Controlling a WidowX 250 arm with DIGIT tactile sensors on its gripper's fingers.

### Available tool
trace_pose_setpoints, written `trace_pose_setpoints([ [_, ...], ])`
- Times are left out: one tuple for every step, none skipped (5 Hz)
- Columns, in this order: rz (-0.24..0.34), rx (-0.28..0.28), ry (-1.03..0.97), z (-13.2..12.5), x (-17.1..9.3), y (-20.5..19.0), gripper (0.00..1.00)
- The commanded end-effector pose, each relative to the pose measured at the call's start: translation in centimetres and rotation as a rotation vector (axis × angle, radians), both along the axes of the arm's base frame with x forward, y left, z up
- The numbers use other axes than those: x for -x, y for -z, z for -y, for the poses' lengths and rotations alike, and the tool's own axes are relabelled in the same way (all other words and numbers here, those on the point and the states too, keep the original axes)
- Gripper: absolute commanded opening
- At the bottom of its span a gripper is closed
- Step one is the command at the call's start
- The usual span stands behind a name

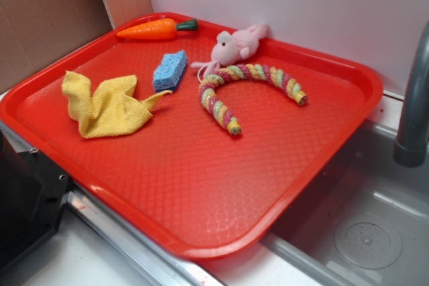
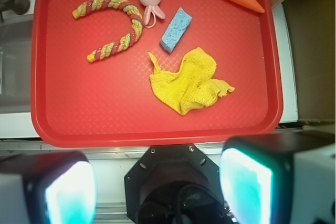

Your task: Grab the pink bunny.

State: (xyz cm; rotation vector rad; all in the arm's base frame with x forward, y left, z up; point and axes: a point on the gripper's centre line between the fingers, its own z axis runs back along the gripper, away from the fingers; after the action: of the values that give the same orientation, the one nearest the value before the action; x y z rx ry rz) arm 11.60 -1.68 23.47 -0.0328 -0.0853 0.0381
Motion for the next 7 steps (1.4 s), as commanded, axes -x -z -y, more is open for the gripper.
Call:
trace_pose_setpoints([
  [0.000,0.000,0.000,0.0,0.0,0.0,1.00],
  [0.059,-0.011,-0.042,-0.5,-1.6,0.9,1.00],
  [0.061,-0.044,-0.079,-1.0,-3.6,2.2,1.00],
  [0.144,-0.090,-0.086,-1.1,-5.9,3.5,1.00],
  [0.224,-0.142,-0.070,-1.3,-8.7,5.3,1.00],
  [0.261,-0.103,-0.116,-1.8,-11.0,7.2,1.00],
  [0.310,-0.082,-0.120,-2.0,-13.8,9.0,1.00],
])
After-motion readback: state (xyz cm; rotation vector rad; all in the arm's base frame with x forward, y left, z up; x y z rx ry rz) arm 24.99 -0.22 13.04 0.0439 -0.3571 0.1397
